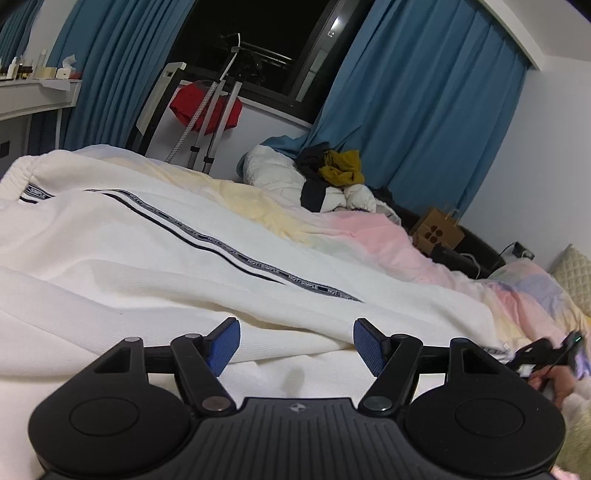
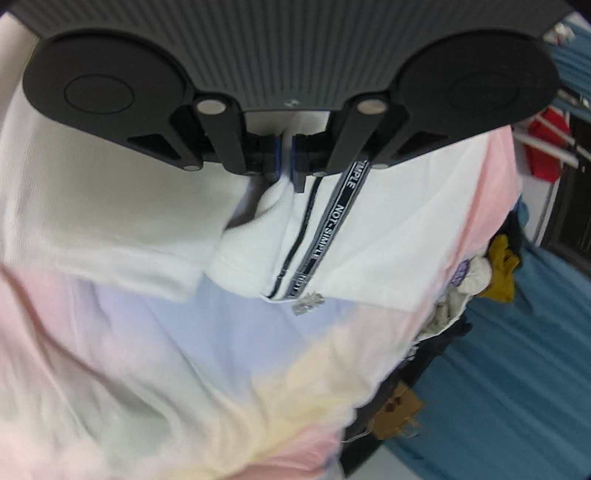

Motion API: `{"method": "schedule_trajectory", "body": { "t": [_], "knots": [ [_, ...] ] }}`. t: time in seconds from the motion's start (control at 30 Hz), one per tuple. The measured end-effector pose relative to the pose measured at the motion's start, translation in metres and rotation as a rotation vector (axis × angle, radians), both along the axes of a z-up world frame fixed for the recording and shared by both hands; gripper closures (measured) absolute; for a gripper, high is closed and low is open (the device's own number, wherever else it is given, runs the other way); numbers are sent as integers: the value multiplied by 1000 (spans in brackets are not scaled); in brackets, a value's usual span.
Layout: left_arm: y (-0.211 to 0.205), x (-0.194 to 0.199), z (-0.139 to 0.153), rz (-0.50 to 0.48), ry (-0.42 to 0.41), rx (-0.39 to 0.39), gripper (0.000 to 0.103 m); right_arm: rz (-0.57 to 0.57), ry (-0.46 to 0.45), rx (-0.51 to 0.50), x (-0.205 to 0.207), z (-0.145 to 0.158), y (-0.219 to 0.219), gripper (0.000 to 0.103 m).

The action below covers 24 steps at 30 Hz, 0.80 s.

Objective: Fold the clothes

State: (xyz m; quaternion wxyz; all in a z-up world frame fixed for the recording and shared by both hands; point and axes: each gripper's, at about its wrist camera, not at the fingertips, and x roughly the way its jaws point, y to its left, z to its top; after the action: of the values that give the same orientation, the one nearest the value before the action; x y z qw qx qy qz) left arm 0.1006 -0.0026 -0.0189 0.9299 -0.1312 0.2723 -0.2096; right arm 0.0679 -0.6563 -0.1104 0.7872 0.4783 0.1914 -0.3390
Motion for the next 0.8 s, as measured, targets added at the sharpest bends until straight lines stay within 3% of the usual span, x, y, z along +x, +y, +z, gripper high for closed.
{"method": "schedule_trajectory", "body": {
  "t": [0.13,0.33,0.5,0.67,0.8],
  "knots": [
    [-1,-11,9,-12,40,49,34,47,6,-54,-16,28,25,89],
    [2,-39,25,-25,18,112,33,200,-7,-142,-45,70,78,89],
    [15,-56,34,16,13,120,32,261,-41,-121,-84,82,104,89],
    [61,-74,42,142,32,82,24,232,-23,-138,-108,92,117,89],
    [124,-85,52,310,111,68,23,201,-28,-132,-118,95,118,89]
  ]
}}
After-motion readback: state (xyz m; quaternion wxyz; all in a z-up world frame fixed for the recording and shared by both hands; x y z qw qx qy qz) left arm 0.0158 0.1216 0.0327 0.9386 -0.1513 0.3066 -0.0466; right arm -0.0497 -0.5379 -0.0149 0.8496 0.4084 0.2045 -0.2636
